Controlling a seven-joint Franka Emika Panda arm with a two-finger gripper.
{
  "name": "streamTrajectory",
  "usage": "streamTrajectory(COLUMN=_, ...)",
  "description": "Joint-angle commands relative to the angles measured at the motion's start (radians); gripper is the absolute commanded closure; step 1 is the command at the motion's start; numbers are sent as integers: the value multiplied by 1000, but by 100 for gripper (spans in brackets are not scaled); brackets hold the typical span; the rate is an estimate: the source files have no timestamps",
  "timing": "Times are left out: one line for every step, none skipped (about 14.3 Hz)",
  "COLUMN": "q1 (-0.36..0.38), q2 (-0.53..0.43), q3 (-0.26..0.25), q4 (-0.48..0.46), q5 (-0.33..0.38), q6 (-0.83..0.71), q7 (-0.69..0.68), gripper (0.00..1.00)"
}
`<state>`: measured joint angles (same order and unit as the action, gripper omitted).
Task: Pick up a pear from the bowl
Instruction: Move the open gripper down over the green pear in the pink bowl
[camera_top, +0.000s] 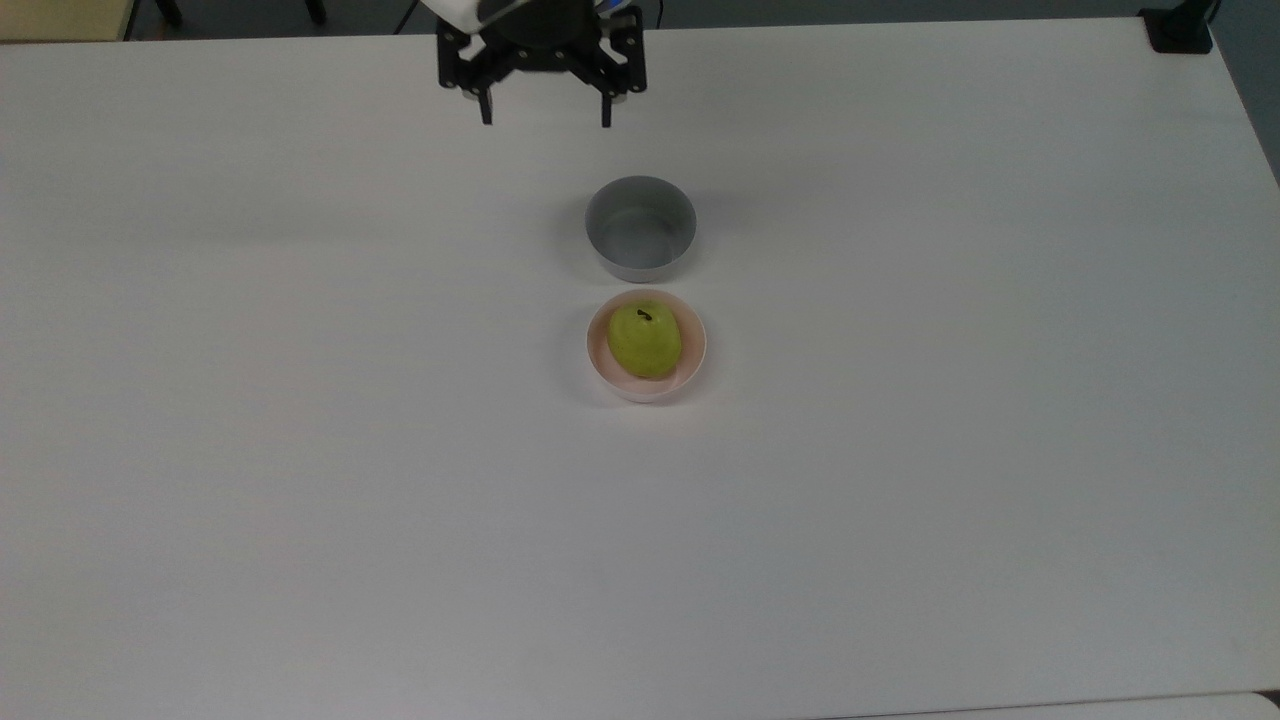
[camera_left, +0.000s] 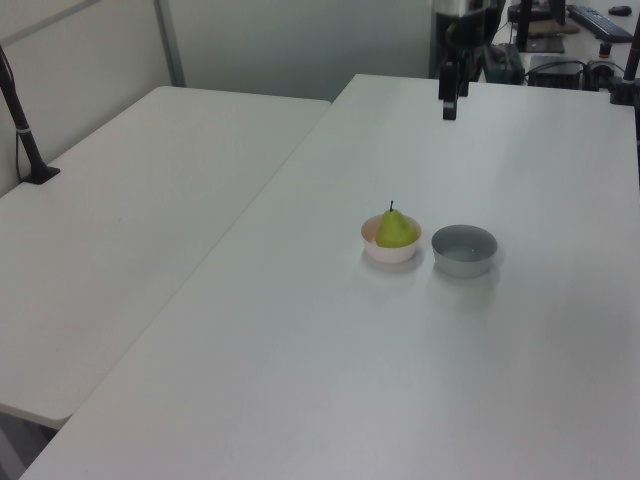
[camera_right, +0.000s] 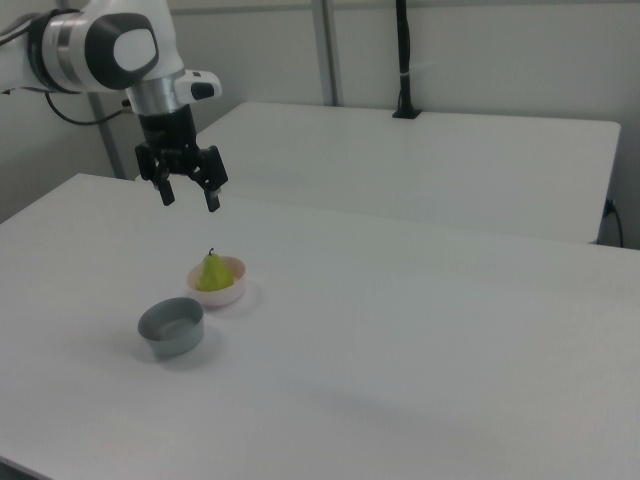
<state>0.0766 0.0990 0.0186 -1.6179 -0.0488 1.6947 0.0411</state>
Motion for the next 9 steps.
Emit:
streamTrajectory(q1=40, q2=45, q3=-8, q4=-23, q5=12, q6=66, q7=-56, gripper=0)
streamTrajectory(q1=52, q2=63, q3=-9, q4=-23, q5=9, q6=86, q7=-58, gripper=0)
streamTrajectory(q1=60, q2=91, q3=-8, q4=-33, q5=9, q6=109, q7=-85, gripper=0)
streamTrajectory(q1=64, q2=105, q3=-8, q4=-39, q5=9, q6=130, q7=-107, gripper=0)
streamTrajectory(q1=72, q2=126, q3=-8, q4=-48, q5=9, q6=157, q7=-131, gripper=0)
streamTrajectory(q1=75, q2=146, q3=-8, q4=-49, q5=9, q6=180, q7=-138, gripper=0)
streamTrajectory(q1=96, q2=178, q3=-8, q4=-49, q5=9, q6=213, q7=-136, gripper=0)
streamTrajectory(q1=107, q2=208, q3=-9, q4=-49, q5=4, q6=236, q7=-136, gripper=0)
streamTrajectory(q1=109, q2=234, q3=-9, q4=-48, q5=-3, q6=259, q7=-136, gripper=0)
